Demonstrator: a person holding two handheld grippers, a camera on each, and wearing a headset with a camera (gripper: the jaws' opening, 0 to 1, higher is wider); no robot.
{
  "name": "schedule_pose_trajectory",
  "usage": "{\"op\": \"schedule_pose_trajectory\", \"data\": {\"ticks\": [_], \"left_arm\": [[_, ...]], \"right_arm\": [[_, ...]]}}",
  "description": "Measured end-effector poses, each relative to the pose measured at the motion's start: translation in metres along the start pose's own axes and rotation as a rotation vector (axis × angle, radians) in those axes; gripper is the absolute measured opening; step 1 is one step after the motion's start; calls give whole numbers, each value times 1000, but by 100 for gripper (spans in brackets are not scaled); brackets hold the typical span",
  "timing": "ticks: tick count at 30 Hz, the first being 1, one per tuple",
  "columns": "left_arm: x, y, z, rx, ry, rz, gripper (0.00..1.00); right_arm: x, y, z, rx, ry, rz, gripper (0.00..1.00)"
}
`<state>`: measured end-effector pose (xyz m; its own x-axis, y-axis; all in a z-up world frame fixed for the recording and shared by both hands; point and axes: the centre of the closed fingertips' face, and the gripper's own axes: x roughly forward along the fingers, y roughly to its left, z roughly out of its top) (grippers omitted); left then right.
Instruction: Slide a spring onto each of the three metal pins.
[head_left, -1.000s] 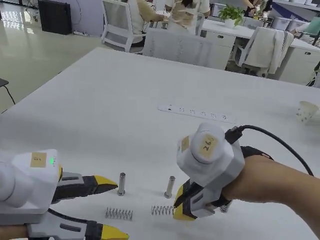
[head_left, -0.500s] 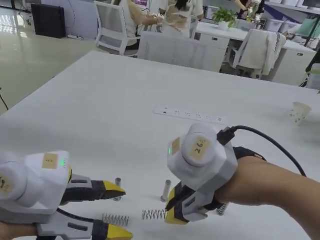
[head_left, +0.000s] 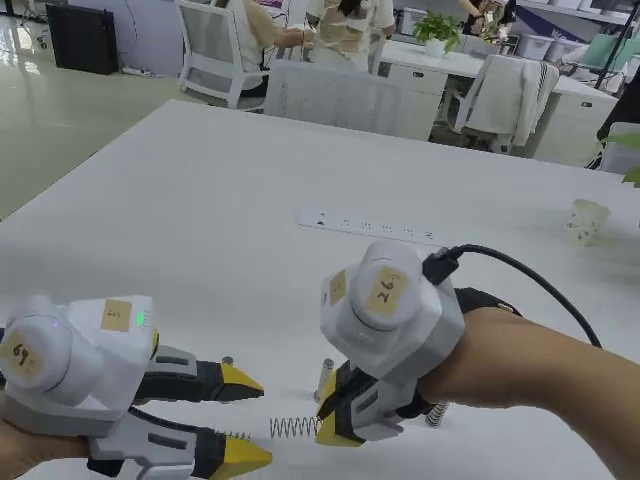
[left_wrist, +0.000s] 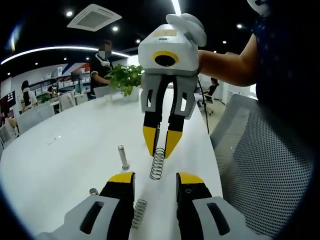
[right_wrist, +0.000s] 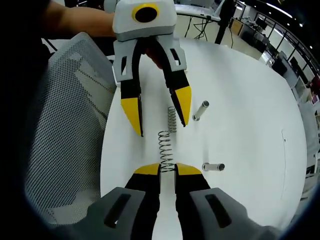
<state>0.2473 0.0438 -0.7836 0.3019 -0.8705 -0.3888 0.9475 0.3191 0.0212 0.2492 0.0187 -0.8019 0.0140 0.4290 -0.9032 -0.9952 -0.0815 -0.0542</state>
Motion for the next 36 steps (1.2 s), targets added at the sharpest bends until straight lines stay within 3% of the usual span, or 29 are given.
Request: {"op": "schedule_pose_trajectory", "data": {"ticks": [23, 36], "left_arm": [[9, -7, 0, 49, -3, -39, 4], [9, -7, -2, 68, 12, -40, 2]], "right_arm": [[-2, 3, 5, -28, 4, -3, 8], [-2, 3, 6, -35, 2, -5, 8]]}}
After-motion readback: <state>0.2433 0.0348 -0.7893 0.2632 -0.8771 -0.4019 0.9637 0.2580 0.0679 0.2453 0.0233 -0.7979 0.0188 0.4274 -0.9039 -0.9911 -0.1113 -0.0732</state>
